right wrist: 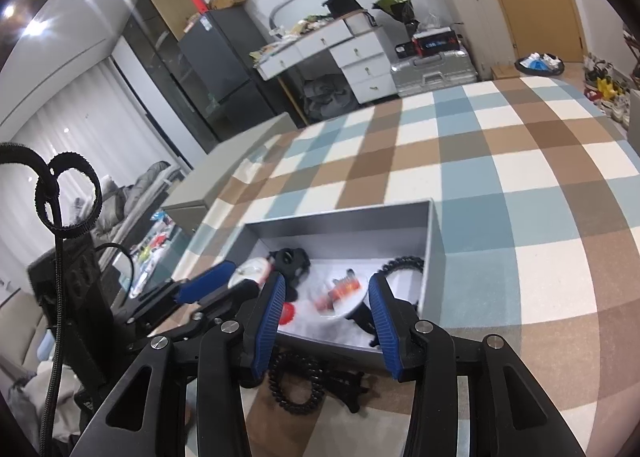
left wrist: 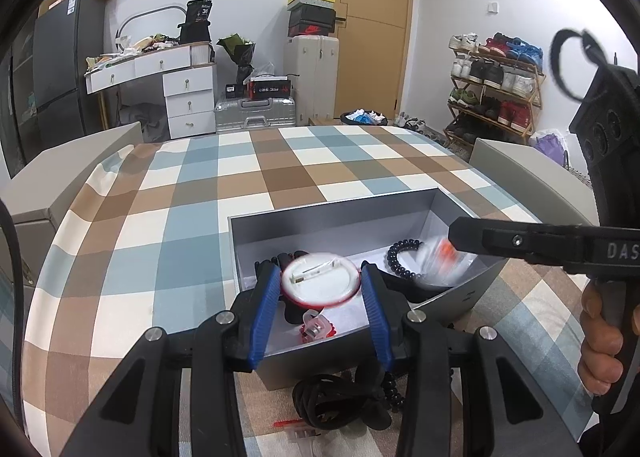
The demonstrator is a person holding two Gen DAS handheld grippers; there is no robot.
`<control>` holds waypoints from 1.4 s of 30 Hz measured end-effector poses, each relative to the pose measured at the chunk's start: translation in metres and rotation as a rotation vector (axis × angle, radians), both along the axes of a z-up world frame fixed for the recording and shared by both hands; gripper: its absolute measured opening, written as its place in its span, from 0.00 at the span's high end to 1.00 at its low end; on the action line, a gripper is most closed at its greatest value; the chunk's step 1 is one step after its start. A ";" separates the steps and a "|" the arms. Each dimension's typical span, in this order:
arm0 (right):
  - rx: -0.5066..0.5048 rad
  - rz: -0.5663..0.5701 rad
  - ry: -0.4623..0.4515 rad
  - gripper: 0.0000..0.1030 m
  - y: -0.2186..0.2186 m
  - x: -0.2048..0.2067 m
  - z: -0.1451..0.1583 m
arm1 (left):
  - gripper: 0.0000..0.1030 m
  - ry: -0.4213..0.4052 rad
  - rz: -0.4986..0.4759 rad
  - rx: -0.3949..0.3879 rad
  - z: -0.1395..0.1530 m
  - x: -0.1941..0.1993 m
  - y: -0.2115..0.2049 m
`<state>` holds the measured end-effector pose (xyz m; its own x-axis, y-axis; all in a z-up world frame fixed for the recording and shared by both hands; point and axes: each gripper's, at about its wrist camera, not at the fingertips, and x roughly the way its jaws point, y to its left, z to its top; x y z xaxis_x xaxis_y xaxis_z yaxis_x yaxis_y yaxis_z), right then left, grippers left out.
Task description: Organize jewelry
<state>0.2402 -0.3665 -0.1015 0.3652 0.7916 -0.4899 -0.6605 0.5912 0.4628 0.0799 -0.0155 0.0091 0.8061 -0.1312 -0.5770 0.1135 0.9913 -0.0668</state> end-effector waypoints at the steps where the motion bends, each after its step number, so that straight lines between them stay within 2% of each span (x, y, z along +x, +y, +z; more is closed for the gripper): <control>1: 0.003 0.000 -0.005 0.58 0.000 -0.001 0.001 | 0.65 0.004 0.001 -0.003 0.000 0.000 0.000; 4: 0.013 0.000 -0.021 0.57 -0.002 -0.004 0.006 | 0.58 0.018 0.002 -0.013 0.002 0.001 0.001; 6: 0.013 -0.004 -0.027 0.52 -0.003 -0.005 0.009 | 0.45 0.019 -0.008 -0.028 0.006 -0.001 0.002; 7: 0.016 -0.006 -0.029 0.51 -0.004 -0.006 0.011 | 0.41 0.014 -0.005 -0.035 0.009 -0.004 0.003; 9: 0.018 -0.014 -0.032 0.41 -0.008 -0.007 0.014 | 0.22 0.000 0.010 -0.040 0.015 -0.009 0.005; 10: 0.016 -0.018 -0.032 0.38 -0.010 -0.009 0.016 | 0.18 -0.007 0.013 -0.043 0.019 -0.012 0.005; 12: 0.014 -0.010 -0.036 0.23 -0.014 -0.013 0.018 | 0.12 -0.013 0.012 -0.040 0.024 -0.017 0.005; 13: 0.002 -0.001 -0.042 0.20 -0.015 -0.017 0.020 | 0.10 -0.014 0.011 -0.028 0.027 -0.020 0.004; 14: -0.007 0.003 -0.048 0.15 -0.017 -0.019 0.020 | 0.02 -0.016 0.014 -0.011 0.028 -0.022 0.003; 18: -0.027 0.007 -0.096 0.06 -0.030 -0.036 0.018 | 0.01 -0.036 0.038 0.034 0.028 -0.034 0.003; 23: -0.056 0.025 -0.073 0.06 -0.034 -0.042 0.004 | 0.01 -0.057 0.019 0.006 0.016 -0.048 0.007; 26: -0.073 0.047 -0.057 0.06 -0.030 -0.044 -0.004 | 0.01 -0.057 0.013 0.035 0.011 -0.053 0.004; 29: -0.070 0.079 -0.041 0.06 -0.025 -0.047 -0.010 | 0.01 -0.064 0.012 -0.001 0.009 -0.057 0.007; 32: -0.056 0.111 -0.028 0.06 -0.020 -0.050 -0.014 | 0.01 -0.034 0.029 0.007 0.004 -0.055 0.013; 38: -0.062 0.154 0.037 0.18 -0.009 -0.051 -0.028 | 0.01 0.025 0.072 -0.003 -0.006 -0.052 0.026; 41: -0.048 0.175 0.093 0.33 -0.005 -0.048 -0.036 | 0.01 0.054 0.073 -0.005 -0.010 -0.053 0.026; 42: -0.045 0.182 0.114 0.33 -0.004 -0.047 -0.038 | 0.01 0.059 0.073 -0.004 -0.011 -0.053 0.026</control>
